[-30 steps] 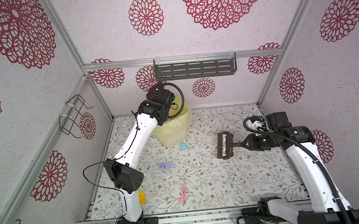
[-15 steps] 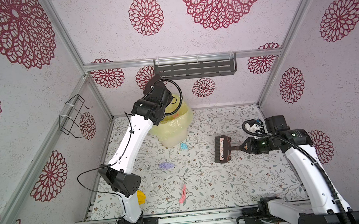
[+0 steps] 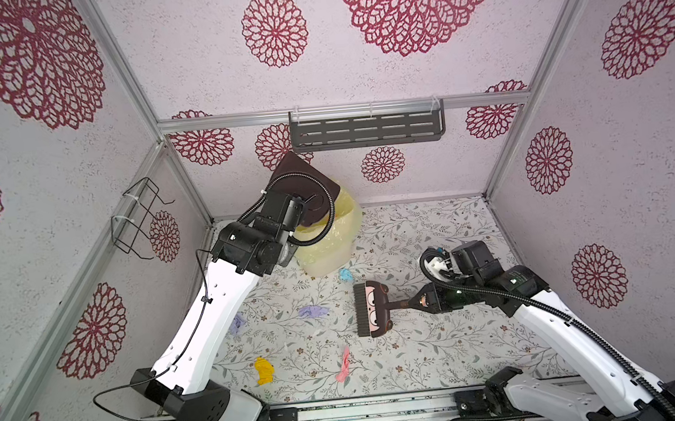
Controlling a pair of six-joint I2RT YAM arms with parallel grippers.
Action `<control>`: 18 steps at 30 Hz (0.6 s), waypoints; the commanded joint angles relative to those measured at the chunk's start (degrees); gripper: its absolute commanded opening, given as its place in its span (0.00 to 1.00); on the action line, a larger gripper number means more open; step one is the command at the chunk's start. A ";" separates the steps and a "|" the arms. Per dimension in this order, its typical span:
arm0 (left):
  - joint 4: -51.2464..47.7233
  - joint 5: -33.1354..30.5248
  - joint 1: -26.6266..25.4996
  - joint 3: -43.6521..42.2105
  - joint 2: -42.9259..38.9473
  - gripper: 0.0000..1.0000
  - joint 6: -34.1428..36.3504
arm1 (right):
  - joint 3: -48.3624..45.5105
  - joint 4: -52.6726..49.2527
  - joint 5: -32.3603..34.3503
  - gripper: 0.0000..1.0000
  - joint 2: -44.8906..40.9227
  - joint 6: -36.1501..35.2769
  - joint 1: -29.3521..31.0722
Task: Sweep away the paper scraps from the table
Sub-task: 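Lower the dustpan to the table with left while right brings brush forward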
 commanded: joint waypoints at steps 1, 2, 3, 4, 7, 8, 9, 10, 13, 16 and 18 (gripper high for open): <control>0.71 4.67 -1.99 -2.64 -3.01 0.00 -6.50 | 0.44 9.76 -4.80 0.00 -0.77 5.80 5.47; 0.80 5.46 -2.71 -3.89 -3.85 0.00 -7.36 | 0.41 9.88 -4.62 0.00 -0.19 5.95 7.39; 0.80 5.73 -3.47 -5.00 -4.57 0.00 -8.17 | 0.30 10.01 -4.37 0.00 0.47 6.10 9.27; 0.65 6.07 -4.01 -5.83 -5.19 0.00 -8.77 | 0.15 10.30 -4.12 0.00 1.00 6.33 10.85; 0.11 7.63 -4.98 -8.06 -6.69 0.00 -10.33 | -0.25 12.26 -3.58 0.00 3.09 7.53 15.74; 0.02 8.09 -5.26 -8.80 -7.18 0.00 -10.69 | -0.17 12.70 -3.15 0.00 3.97 7.65 17.30; -0.12 8.34 -5.49 -9.46 -7.62 0.00 -11.14 | 0.00 12.82 -2.58 0.00 5.04 7.68 18.58; -0.23 8.56 -5.71 -9.86 -7.93 0.00 -11.41 | 0.18 12.91 -1.90 0.00 5.84 7.74 19.47; -1.33 8.49 -6.20 -10.66 -8.70 0.00 -12.15 | 0.71 12.58 0.48 0.00 7.96 7.75 21.03; -2.12 8.73 -6.64 -11.13 -9.49 0.00 -12.68 | 1.59 10.75 2.56 0.00 9.04 6.93 21.49; -2.76 9.26 -6.78 -11.47 -9.85 0.00 -13.02 | 2.26 8.70 4.32 0.00 9.58 6.15 21.50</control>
